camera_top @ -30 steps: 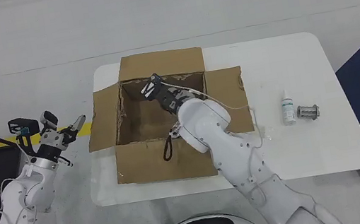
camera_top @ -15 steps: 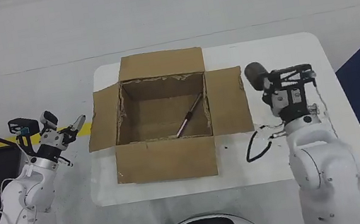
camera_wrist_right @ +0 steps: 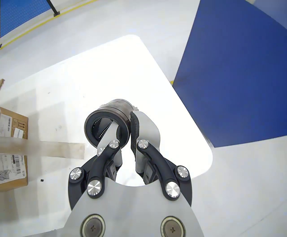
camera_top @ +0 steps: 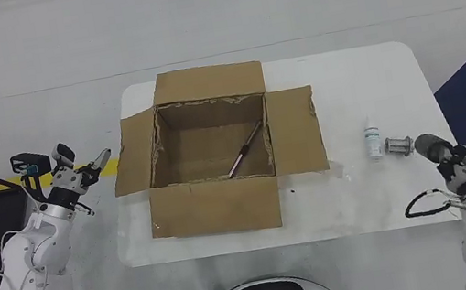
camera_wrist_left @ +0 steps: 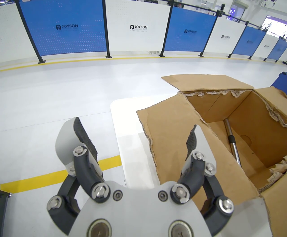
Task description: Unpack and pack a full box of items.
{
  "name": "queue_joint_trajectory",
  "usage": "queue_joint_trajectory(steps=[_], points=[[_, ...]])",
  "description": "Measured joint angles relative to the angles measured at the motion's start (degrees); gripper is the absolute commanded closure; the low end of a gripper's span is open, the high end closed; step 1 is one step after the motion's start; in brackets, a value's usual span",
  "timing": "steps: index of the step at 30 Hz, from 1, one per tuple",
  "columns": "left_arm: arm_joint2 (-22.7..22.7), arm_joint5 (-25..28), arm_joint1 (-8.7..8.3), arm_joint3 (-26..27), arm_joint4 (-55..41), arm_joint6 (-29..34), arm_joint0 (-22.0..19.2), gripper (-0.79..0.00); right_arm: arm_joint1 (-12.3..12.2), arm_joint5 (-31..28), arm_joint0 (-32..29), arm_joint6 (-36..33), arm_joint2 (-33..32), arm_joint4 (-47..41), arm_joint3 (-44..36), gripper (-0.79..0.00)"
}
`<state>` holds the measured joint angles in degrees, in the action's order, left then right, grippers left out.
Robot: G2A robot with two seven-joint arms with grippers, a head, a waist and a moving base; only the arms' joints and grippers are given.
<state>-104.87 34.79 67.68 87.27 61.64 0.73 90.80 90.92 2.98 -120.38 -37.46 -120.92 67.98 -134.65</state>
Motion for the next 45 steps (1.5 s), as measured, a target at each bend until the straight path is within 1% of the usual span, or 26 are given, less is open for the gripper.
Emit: queue_joint_trajectory(steps=[2, 4, 8, 10, 15, 21, 24, 32, 37, 45], points=[[0.00, 0.00, 0.00, 0.00, 0.00, 0.00, 0.00, -0.785, -0.06, 3.04, -0.11, -4.21, -1.10, 0.82, 0.03, 0.000], [0.00, 0.00, 0.00, 0.00, 0.00, 0.00, 0.00, -0.785, -0.32, 4.05, 1.32, -8.33, -1.09, 1.78, 0.79, 0.000], [0.00, 0.00, 0.00, 0.00, 0.00, 0.00, 0.00, -0.785, -1.55, 2.65, 8.07, -18.28, -1.02, 6.00, 6.06, 0.000], [0.00, 0.00, 0.00, 0.00, 0.00, 0.00, 0.00, -0.785, -2.11, 1.14, 11.39, -21.51, -0.71, 7.54, 7.74, 0.000], [0.00, 0.00, 0.00, 0.00, 0.00, 0.00, 0.00, -0.785, -3.11, -0.52, 16.92, -27.63, -0.31, 10.44, 10.61, 0.000], [0.00, 0.00, 0.00, 0.00, 0.00, 0.00, 0.00, -0.785, -4.24, -0.50, 22.71, -35.77, -0.87, 14.52, 14.18, 0.000], [0.00, 0.00, 0.00, 0.00, 0.00, 0.00, 0.00, -0.785, -4.70, -1.82, 24.56, -38.13, -0.67, 15.18, 15.90, 0.000], [0.00, 0.00, 0.00, 0.00, 0.00, 0.00, 0.00, -0.785, -5.49, -3.35, 27.90, -40.42, 1.47, 16.12, 20.27, 0.000], [0.00, 0.00, 0.00, 0.00, 0.00, 0.00, 0.00, -0.785, -5.87, -3.55, 28.68, -41.26, 2.02, 16.27, 21.77, 0.000], [0.00, 0.00, 0.00, 0.00, 0.00, 0.00, 0.00, -0.785, -6.23, -3.20, 28.27, -40.94, 2.30, 14.50, 22.27, 0.000]])
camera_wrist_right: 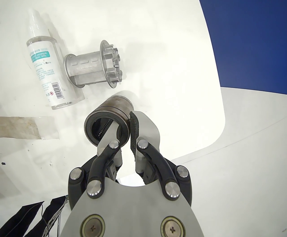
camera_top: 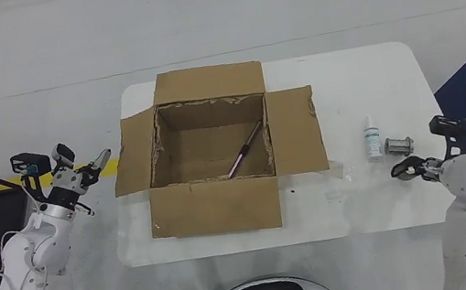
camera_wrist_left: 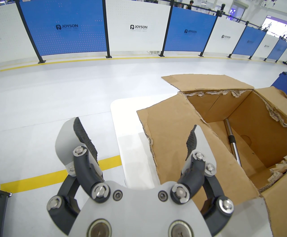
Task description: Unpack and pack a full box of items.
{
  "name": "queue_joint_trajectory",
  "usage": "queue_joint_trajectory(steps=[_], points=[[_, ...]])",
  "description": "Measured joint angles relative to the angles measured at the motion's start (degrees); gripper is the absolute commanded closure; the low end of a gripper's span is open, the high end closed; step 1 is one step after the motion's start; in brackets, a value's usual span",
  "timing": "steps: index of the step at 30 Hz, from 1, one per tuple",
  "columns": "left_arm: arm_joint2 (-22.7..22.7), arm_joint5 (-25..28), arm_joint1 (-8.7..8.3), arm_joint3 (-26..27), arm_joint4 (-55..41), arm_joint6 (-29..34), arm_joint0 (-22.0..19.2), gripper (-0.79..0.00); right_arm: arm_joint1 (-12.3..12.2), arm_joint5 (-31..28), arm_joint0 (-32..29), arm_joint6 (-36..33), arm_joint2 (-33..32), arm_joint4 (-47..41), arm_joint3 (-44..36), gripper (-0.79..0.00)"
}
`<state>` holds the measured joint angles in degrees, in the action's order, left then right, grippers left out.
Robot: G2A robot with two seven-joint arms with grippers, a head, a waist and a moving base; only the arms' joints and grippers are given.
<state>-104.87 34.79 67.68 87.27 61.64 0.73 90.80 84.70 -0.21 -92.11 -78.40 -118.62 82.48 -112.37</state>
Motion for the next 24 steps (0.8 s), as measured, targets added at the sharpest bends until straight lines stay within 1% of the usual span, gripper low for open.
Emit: queue_joint_trajectory(steps=[3, 5, 8, 9, 11, 19, 24], points=[[0.00, 0.00, 0.00, 0.00, 0.00, 0.00, 0.00, -0.785, -0.14, 0.19, -0.09, 0.01, 0.29, -0.48, 0.30, 0.000], [0.00, 0.00, 0.00, 0.00, 0.00, 0.00, 0.00, -0.785, -0.24, 0.32, -0.13, 0.08, 0.58, -0.62, 0.47, -0.034], [0.00, 0.00, 0.00, 0.00, 0.00, 0.00, 0.00, -0.785, -0.37, 0.51, -0.33, 0.19, 0.98, -0.90, 0.70, -0.160], [0.00, 0.00, 0.00, 0.00, 0.00, 0.00, 0.00, -0.785, -0.41, 0.58, -0.39, 0.24, 1.04, -0.98, 0.74, -0.222], [0.00, 0.00, 0.00, 0.00, 0.00, 0.00, 0.00, -0.785, -0.52, 0.72, -0.49, 0.37, 1.15, -1.10, 0.80, -0.268], [0.00, 0.00, 0.00, 0.00, 0.00, 0.00, 0.00, -0.785, -0.83, 1.32, -1.24, 1.57, 1.86, -1.65, 0.52, -0.280], [0.00, 0.00, 0.00, 0.00, 0.00, 0.00, 0.00, -0.785, -0.87, 3.01, -3.58, 2.67, 1.39, -2.18, -2.75, -0.289]])
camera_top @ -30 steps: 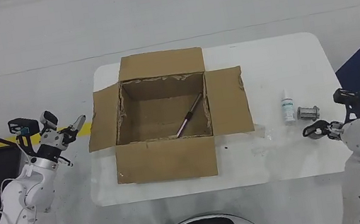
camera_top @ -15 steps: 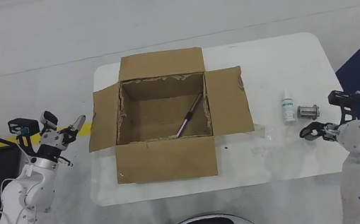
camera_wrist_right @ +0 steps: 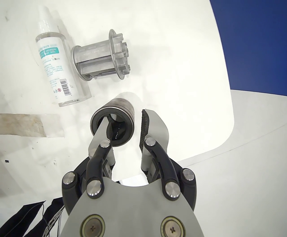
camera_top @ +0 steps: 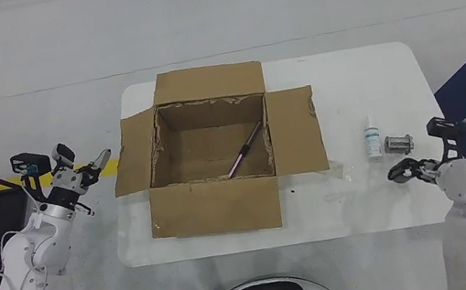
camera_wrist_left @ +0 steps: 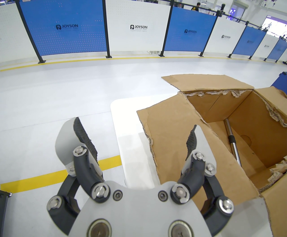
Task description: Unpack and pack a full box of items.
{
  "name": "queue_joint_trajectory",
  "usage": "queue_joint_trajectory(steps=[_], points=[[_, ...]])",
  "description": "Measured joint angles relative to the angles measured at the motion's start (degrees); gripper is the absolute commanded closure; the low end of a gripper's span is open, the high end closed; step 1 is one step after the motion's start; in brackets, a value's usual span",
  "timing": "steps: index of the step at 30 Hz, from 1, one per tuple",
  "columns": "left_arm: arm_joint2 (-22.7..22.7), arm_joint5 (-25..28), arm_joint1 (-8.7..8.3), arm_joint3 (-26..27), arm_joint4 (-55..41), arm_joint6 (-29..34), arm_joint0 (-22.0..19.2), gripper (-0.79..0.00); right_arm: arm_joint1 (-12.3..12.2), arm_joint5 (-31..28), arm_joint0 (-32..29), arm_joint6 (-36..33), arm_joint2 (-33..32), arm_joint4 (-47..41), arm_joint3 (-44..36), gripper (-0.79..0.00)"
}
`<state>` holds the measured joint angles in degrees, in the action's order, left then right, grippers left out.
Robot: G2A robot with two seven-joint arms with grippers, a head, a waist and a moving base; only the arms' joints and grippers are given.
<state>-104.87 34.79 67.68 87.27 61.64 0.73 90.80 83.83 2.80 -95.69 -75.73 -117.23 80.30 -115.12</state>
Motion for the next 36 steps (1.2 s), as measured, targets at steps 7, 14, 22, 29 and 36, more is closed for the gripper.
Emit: queue_joint_trajectory(steps=[7, 14, 22, 29, 36], points=[[0.00, 0.00, 0.00, 0.00, 0.00, 0.00, 0.00, -0.785, 0.42, 3.79, -5.15, 4.70, 0.11, -1.55, -10.09, -0.320], [0.00, 0.00, 0.00, 0.00, 0.00, 0.00, 0.00, -0.785, 0.69, -1.24, -7.44, 18.09, 9.11, -3.76, -19.68, -0.249], [0.00, 0.00, 0.00, 0.00, 0.00, 0.00, 0.00, -0.785, 0.06, -11.25, 2.12, 20.36, 26.58, 3.18, -18.10, -0.246], [0.00, 0.00, 0.00, 0.00, 0.00, 0.00, 0.00, -0.785, 0.32, -17.85, 15.09, 15.33, 42.83, 6.33, -8.49, -0.274], [0.00, 0.00, 0.00, 0.00, 0.00, 0.00, 0.00, -0.785, 1.44, -19.97, 25.97, 9.97, 54.57, 5.11, 4.47, -0.459]])
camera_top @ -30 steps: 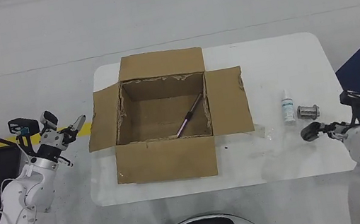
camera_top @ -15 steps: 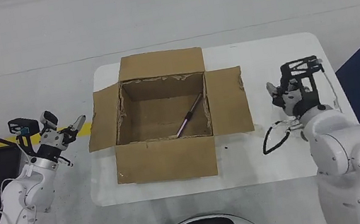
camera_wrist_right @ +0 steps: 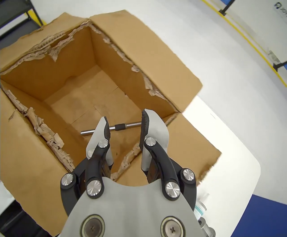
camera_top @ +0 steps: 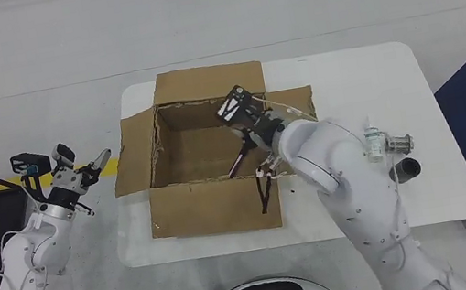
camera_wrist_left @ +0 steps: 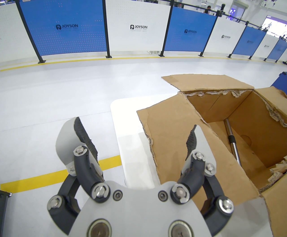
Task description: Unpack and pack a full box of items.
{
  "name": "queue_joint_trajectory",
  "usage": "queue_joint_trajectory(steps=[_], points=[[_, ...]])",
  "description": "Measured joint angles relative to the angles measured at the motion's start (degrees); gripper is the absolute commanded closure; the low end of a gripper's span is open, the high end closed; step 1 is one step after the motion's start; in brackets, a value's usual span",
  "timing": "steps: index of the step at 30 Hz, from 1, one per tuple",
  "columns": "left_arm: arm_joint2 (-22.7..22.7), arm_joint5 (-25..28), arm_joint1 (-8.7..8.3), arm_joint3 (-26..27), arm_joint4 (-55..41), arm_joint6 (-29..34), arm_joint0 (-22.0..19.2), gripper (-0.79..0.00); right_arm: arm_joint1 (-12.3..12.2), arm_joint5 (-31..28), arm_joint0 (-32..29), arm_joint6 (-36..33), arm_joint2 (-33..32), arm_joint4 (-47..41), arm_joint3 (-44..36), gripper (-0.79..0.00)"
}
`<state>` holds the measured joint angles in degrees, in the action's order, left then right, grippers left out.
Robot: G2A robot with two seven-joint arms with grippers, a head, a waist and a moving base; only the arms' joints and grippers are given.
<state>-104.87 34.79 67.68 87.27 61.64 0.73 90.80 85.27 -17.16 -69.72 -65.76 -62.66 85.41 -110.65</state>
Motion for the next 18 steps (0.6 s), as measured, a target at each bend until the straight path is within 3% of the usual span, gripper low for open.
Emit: queue_joint_trajectory(steps=[1, 5, 18], points=[[0.00, 0.00, 0.00, 0.00, 0.00, 0.00, 0.00, -0.785, 0.18, 0.32, 1.01, -0.23, 1.14, -0.08, 1.50, -0.785], [0.00, 0.00, 0.00, 0.00, 0.00, 0.00, 0.00, -0.785, 0.63, 1.80, 3.71, -0.09, 3.93, 0.28, 5.13, -0.785], [0.00, 0.00, 0.00, 0.00, 0.00, 0.00, 0.00, -0.785, 0.62, 1.81, 3.68, -0.07, 3.87, 0.34, 5.06, -0.785]])
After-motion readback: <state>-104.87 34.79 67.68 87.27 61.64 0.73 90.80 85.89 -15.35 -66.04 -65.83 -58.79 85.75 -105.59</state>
